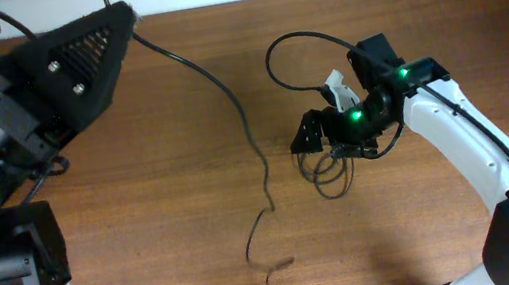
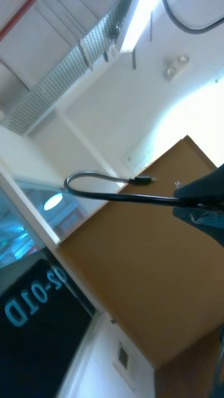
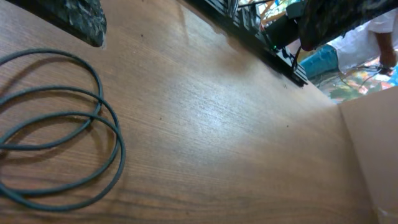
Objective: Untangle cables
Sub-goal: 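Carry the cable toward the upper-left area with the left gripper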
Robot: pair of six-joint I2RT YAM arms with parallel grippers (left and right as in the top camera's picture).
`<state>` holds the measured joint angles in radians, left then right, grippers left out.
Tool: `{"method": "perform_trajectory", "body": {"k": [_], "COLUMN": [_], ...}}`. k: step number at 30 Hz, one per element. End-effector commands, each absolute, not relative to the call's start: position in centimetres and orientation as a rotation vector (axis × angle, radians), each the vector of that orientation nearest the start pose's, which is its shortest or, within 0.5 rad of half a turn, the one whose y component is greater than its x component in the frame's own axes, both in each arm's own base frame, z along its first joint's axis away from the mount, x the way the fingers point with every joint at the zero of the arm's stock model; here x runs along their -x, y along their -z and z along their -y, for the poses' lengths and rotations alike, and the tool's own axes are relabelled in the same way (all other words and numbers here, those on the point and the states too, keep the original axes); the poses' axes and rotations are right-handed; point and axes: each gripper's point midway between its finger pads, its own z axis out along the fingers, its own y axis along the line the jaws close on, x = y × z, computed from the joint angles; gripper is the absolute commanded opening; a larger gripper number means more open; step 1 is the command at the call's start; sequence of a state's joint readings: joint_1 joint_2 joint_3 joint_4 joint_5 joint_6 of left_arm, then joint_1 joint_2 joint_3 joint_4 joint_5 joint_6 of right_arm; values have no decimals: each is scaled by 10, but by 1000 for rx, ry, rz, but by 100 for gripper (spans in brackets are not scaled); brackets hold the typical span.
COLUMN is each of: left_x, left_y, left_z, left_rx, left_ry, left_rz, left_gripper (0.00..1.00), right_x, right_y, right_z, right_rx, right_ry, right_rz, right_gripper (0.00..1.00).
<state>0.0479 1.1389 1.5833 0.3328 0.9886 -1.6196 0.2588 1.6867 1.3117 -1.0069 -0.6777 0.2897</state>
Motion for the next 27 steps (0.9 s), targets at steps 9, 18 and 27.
{"method": "perform_trajectory", "body": {"k": [9,18,27], "left_x": [-342,-342,-318], "left_y": [-403,-271,-218], "left_z": [81,-3,-1], "left_rx": [231,679,759], "left_ry": [922,274,206], "left_rz": [-2077,-2500,-2770], "left_gripper": [0,22,99], "right_x": [-293,-289,-284], "right_y": [-123,-120,-123], "right_z": [-174,-177,-221], "right_rx": [12,59,286], "right_ry": [-895,-843,-867], "right_rz": [-3049,-3065,-2984], "right_gripper": [98,98,98]}}
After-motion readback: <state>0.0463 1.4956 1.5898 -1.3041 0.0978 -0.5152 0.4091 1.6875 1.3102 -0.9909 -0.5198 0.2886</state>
